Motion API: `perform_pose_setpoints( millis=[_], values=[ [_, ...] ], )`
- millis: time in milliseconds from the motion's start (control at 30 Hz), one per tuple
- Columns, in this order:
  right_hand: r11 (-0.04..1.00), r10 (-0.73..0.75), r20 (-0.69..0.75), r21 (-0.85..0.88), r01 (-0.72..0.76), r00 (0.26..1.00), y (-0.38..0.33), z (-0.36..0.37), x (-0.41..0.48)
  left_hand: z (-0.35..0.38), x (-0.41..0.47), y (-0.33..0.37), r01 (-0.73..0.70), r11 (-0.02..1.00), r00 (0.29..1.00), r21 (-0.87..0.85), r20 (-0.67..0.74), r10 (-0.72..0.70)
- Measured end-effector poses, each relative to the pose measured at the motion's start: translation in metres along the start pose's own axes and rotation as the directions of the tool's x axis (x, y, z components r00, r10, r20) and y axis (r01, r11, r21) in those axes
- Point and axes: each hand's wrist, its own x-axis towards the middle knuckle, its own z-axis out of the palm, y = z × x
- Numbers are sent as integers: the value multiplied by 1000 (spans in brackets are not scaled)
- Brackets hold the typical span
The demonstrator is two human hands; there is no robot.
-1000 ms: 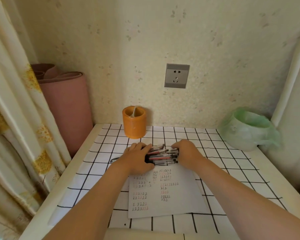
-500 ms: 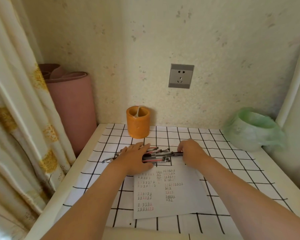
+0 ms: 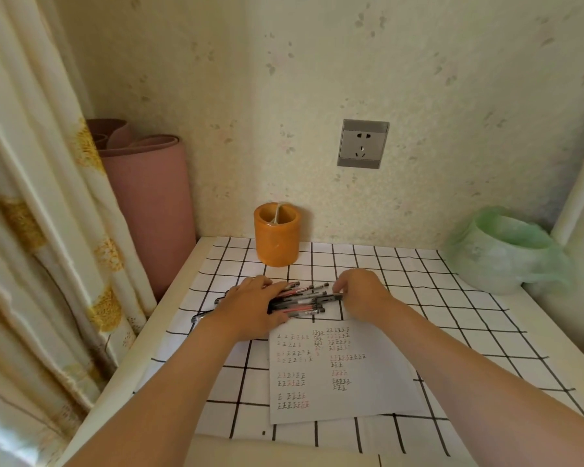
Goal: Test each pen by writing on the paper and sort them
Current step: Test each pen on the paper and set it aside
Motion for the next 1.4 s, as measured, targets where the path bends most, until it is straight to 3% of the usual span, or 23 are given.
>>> perform_pose_setpoints(
  millis=[267, 400, 500, 600, 767, 967, 1067, 1167, 1300, 1400],
  values=[
    [950, -266, 11, 172, 260, 964, -31, 15, -3, 7, -6, -8, -8, 999, 1000, 37, 25, 7],
    [936, -329, -125, 90, 341, 936, -25, 9, -20, 4, -8, -3, 17, 998, 999, 57, 34, -19],
    [910, -412, -40, 30, 414, 910, -12, 9, -49, -2, -11, 13, 13, 1000, 1000, 29, 16, -13],
    [898, -439, 53, -2, 440, 897, 3, 9, -73, -6, -13, 34, -59, 998, 995, -22, -88, 57],
    [903, -371, 130, -181, 390, 919, 42, -4, -97, -9, -23, 67, -195, 979, 974, -64, -129, 185],
    [917, -132, 65, -372, 147, 989, 89, -24, -105, 3, -27, 103, -263, 964, 958, -34, 110, 265],
    [918, -110, 82, -373, 133, 991, 87, -22, -103, 13, -24, 114, -286, 958, 947, 26, 161, 278],
    [924, -149, 142, -334, 189, 979, 72, -17, -96, 11, -18, 110, -270, 963, 958, -14, 97, 270],
    [922, -207, 185, -290, 255, 961, 55, -11, -82, 4, -9, 79, -181, 983, 974, -3, -138, 179],
    [917, -228, 190, -288, 277, 955, 43, -9, -70, 2, -10, 50, -61, 996, 995, 60, -76, 66]
  ],
)
